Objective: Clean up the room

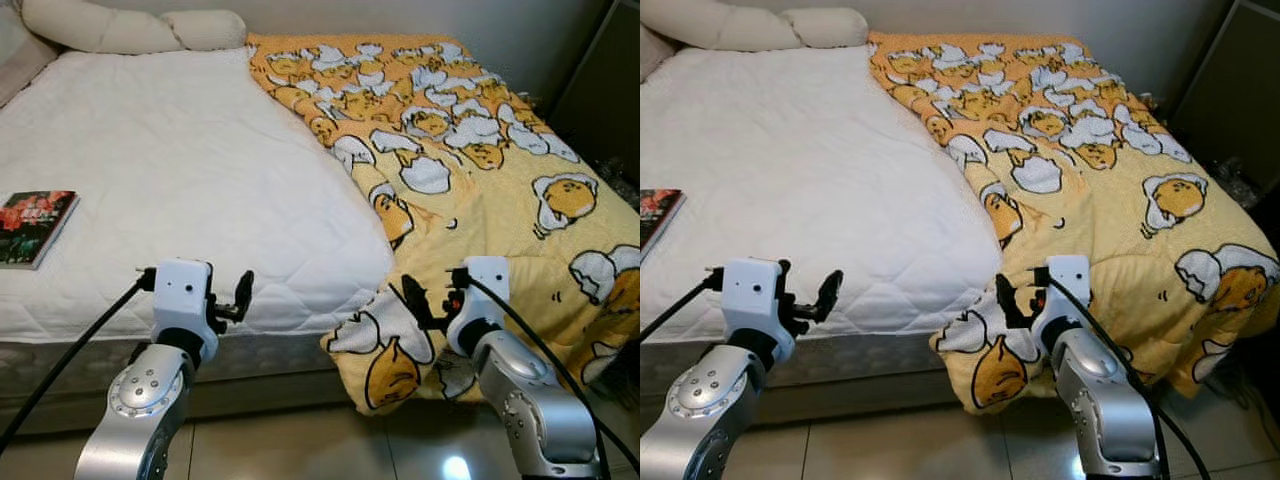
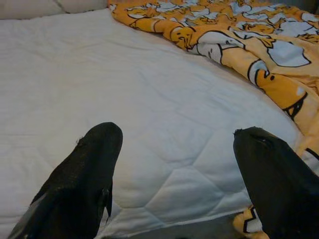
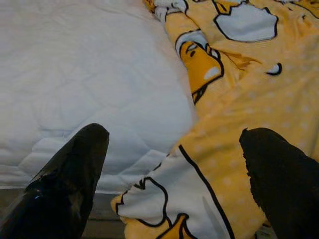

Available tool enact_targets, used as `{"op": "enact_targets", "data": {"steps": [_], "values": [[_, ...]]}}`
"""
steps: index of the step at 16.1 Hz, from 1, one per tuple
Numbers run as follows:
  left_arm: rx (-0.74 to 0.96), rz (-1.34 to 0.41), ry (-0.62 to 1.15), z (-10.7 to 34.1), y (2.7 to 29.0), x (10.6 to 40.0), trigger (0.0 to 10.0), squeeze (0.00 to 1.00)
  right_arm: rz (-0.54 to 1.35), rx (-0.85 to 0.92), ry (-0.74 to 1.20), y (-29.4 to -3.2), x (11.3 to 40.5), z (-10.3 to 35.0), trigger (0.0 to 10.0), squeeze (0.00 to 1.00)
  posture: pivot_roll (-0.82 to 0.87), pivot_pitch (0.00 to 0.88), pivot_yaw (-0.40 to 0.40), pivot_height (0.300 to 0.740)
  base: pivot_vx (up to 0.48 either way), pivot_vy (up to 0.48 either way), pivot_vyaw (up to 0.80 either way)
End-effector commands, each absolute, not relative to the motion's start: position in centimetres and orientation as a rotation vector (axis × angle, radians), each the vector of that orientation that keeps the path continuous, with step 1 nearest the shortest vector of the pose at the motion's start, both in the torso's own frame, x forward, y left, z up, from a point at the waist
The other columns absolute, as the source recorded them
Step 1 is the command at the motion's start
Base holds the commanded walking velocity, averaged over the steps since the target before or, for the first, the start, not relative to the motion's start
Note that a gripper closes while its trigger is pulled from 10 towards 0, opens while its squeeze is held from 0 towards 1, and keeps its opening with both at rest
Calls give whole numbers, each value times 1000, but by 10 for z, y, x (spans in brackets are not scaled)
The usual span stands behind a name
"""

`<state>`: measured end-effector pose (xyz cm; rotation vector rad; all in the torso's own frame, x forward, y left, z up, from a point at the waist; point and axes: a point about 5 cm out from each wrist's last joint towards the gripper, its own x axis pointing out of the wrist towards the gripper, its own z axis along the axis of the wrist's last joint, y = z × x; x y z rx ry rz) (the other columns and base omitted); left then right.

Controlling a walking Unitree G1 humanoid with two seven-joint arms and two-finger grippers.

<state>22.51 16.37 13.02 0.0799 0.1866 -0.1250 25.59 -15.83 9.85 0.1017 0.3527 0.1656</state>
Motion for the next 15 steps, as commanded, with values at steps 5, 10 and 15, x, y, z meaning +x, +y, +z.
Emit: {"op": "enact_targets", "data": {"steps": [5, 10, 15], "values": [[73, -123, 190, 131, 165, 225, 10000, 0, 171, 95, 348, -157, 259, 100, 10000, 0, -34, 0, -25, 740, 397, 0, 0], [74, -125, 191, 132, 165, 226, 10000, 0, 172, 92, 344, -157, 261, 100, 10000, 0, -30, 0, -24, 740, 405, 0, -473], [104, -145, 204, 131, 165, 224, 10000, 0, 169, 88, 402, -155, 264, 92, 10000, 0, -25, 0, -18, 740, 159, 0, 0]]}}
